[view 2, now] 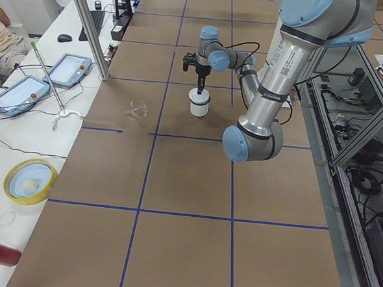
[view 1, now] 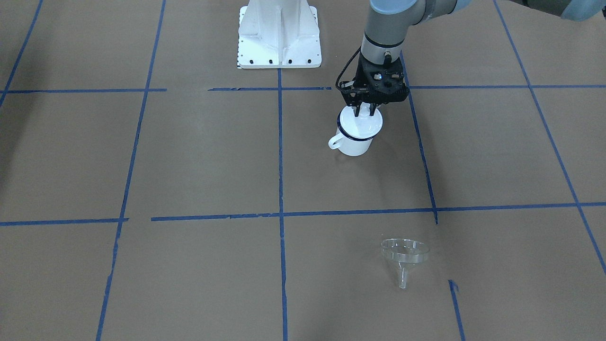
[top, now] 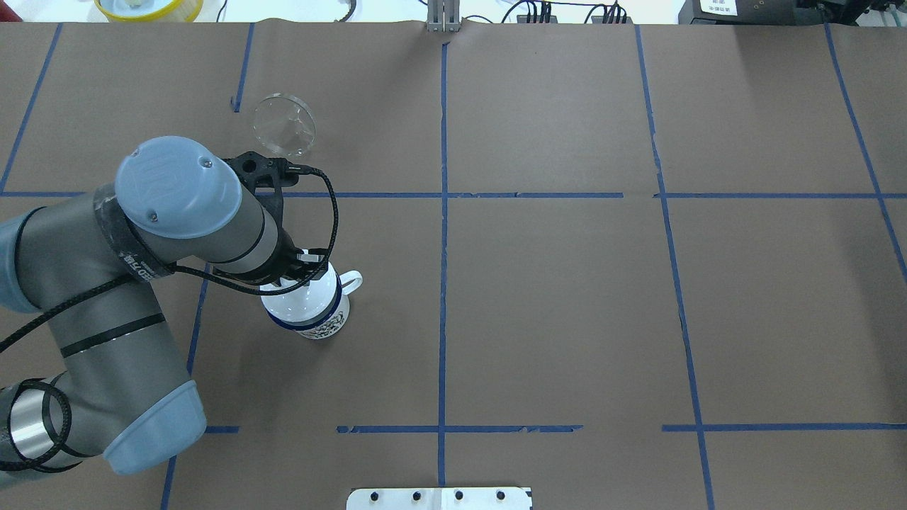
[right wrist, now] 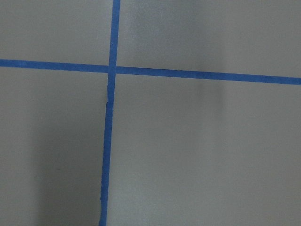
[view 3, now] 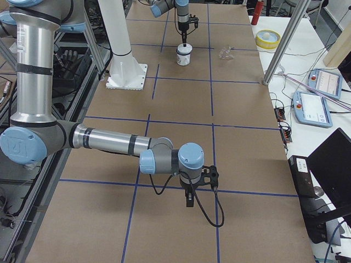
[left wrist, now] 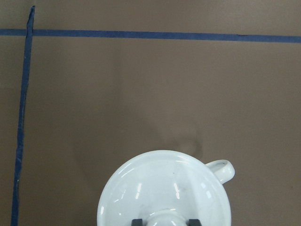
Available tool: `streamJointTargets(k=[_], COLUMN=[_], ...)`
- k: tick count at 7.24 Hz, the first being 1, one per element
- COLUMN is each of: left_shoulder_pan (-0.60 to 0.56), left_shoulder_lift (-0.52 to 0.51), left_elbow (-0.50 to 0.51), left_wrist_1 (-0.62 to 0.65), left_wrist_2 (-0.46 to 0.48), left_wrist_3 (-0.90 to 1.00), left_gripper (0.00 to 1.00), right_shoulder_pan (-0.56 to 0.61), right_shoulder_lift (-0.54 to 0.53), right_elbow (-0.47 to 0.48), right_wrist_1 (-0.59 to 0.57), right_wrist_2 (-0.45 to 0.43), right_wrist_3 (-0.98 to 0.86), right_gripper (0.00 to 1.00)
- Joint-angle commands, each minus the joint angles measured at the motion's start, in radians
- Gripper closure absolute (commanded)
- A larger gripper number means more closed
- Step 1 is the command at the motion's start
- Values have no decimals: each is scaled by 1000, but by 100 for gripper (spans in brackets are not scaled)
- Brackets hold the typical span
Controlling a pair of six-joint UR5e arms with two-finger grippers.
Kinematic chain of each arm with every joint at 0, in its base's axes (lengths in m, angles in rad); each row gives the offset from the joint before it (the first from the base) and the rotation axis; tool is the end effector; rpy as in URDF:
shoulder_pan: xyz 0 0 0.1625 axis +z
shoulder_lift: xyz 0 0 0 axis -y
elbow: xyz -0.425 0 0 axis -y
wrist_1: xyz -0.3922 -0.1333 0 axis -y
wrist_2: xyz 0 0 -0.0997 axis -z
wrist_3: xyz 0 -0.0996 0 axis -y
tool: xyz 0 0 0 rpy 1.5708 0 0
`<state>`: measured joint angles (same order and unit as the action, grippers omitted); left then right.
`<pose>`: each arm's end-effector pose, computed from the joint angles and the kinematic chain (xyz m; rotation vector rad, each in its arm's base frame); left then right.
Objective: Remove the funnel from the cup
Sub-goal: 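Lower the white lid onto the mug opening with the left gripper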
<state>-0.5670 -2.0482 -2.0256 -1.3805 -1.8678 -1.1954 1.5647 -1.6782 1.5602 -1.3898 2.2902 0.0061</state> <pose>0.4223 -0.3923 0.2279 0.0819 0.7844 -0.0714 0.0649 -0.4485 0.6997 0.0559 -0.7195 -0.0227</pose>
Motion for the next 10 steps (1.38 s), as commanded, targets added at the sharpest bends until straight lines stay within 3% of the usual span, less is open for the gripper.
streamJointTargets(k=[1,10], left_shoulder_pan=[-1,1], left_shoulder_lift=[0,-1], left_elbow=[1,13], left_wrist_1=[0,-15], left_wrist_2=[-1,-2], left_wrist_3=[0,-1], left_gripper=[100,100], right_shoulder_pan=[0,0], right_shoulder_lift=[0,0], right_elbow=[0,0], right_wrist_1=[0,0], right_wrist_2=[0,0], right_wrist_3=[0,0], right_gripper=[0,0])
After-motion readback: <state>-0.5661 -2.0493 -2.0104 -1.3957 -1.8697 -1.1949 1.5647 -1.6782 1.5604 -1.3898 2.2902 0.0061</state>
